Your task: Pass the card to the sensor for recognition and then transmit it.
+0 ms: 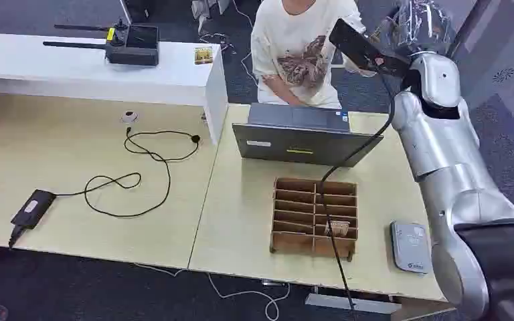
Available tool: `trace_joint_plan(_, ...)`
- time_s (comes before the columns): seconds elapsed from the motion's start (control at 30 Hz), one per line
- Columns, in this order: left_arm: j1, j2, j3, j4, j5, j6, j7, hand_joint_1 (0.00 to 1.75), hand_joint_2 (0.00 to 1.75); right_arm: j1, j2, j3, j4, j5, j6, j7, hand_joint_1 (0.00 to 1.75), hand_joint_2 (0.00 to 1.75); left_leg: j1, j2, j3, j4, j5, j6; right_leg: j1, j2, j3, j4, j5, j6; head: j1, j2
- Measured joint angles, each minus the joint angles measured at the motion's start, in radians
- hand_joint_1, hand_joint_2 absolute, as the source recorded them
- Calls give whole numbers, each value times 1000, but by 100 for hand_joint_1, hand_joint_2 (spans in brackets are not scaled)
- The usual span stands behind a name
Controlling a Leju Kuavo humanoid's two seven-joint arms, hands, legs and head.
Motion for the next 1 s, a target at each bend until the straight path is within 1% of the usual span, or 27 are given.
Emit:
trace_joint_plan(0.1, 0, 0, 0, 0, 1, 0, 0, 0, 175, 0, 10, -20, -2, -51, -54, -55, 175, 175, 0, 0, 0, 0, 0, 0, 0, 0, 0, 0, 0, 0, 0, 0)
trace_joint_plan(0.17, 1, 0, 0, 0, 2, 0, 0, 0, 175, 0, 17, -42, -12, -107, -87, -114, 175, 175, 0, 0, 0, 0, 0, 0, 0, 0, 0, 0, 0, 0, 0, 0)
trace_joint_plan(0.27, 2, 0, 0, 0, 3, 0, 0, 0, 175, 0, 24, -70, -35, -158, -112, -200, 173, 175, 0, 0, 0, 0, 0, 0, 0, 0, 0, 0, 0, 0, 0, 0)
trace_joint_plan(0.3, 3, 0, 0, 0, 4, 1, 0, 0, 175, 1, 26, -72, -47, -172, -119, -228, 175, 175, 0, 0, 0, 0, 0, 0, 0, 0, 0, 0, 0, 0, 0, 0)
trace_joint_plan(0.4, 4, 1, 0, 0, 4, 2, 0, 0, 175, 20, 30, -74, -96, -248, -109, -302, 175, 175, 0, 0, 0, 0, 0, 0, 0, 0, 0, 0, 0, 0, 0, 0)
trace_joint_plan(0.47, 4, 1, 0, 0, 5, 2, 0, 0, 175, 53, 32, -75, -161, -363, -61, -354, 175, 175, 0, 0, 0, 0, 0, 0, 0, 0, 0, 0, 0, 0, 0, 0)
trace_joint_plan(0.5, 5, 1, 0, 0, 6, 2, 1, 0, 175, 78, 32, -75, -203, -445, -19, -376, 173, 175, 0, 0, 0, 0, 0, 0, 0, 0, 0, 0, 0, 0, 0, 0)
trace_joint_plan(0.53, 5, 1, 0, 0, 7, 2, 2, 0, 175, 100, 32, -75, -242, -519, 23, -389, 175, 175, 0, 0, 0, 0, 0, 0, 0, 0, 0, 0, 0, 0, 0, 0)
trace_joint_plan(0.6, 5, 1, 1, 0, 9, 2, 4, 0, 175, 169, 28, -75, -360, -727, 158, -404, 173, 175, 0, 0, 0, 0, 0, 0, 0, 0, 0, 0, 0, 0, 0, 0)
trace_joint_plan(0.63, 5, 1, 2, 0, 9, 2, 5, 0, 175, 181, 27, -75, -379, -757, 177, -403, 169, 175, 0, 0, 0, 0, 0, 0, 0, 0, 0, 0, 0, 0, 0, 0)
trace_joint_plan(0.67, 5, 1, 3, 0, 10, 2, 6, 0, 175, 223, 22, -74, -445, -855, 237, -403, 166, 175, 0, 0, 0, 0, 0, 0, 0, 0, -1, 0, 0, 0, 0, 0)
trace_joint_plan(0.7, 5, 2, 5, 0, 10, 3, 7, 0, 175, 241, 14, -73, -491, -916, 269, -399, 171, 175, 0, 0, 0, 0, 0, 0, 0, 0, -1, -1, 0, 0, 0, 0)
trace_joint_plan(0.77, 5, 4, 6, 0, 11, 4, 9, 0, 175, 281, -7, -72, -568, -974, 299, -385, 171, 175, 0, 0, 0, 0, 0, 0, 0, 0, 0, -1, 0, 0, 0, 0)
trace_joint_plan(0.83, 6, 4, 10, 0, 16, 4, 13, 0, 175, 359, -40, -69, -684, -1034, 331, -381, 171, 175, 0, -3, 0, 0, 0, 0, 0, -3, 1, -2, 0, 0, 0, 0)
trace_joint_plan(0.87, 7, 5, 13, 0, 18, 3, 14, 0, 175, 389, -50, -69, -722, -1060, 344, -382, 175, 175, 0, -3, -1, 0, 0, 0, 0, -3, 0, -2, 0, 0, 0, 0)
trace_joint_plan(0.93, 7, 6, 18, 0, 24, 1, 18, 0, 175, 448, -70, -72, -797, -1103, 365, -388, 175, 175, 0, -2, -1, 0, 0, 0, 0, -2, 0, -2, 0, 0, 1, 0)
trace_joint_plan(1.0, 7, 8, 20, 0, 25, 1, 19, 0, 175, 488, -76, -72, -840, -1114, 370, -389, 175, 175, 0, -2, -1, 0, 0, 0, 0, -2, 0, -2, 0, 0, 0, 0)
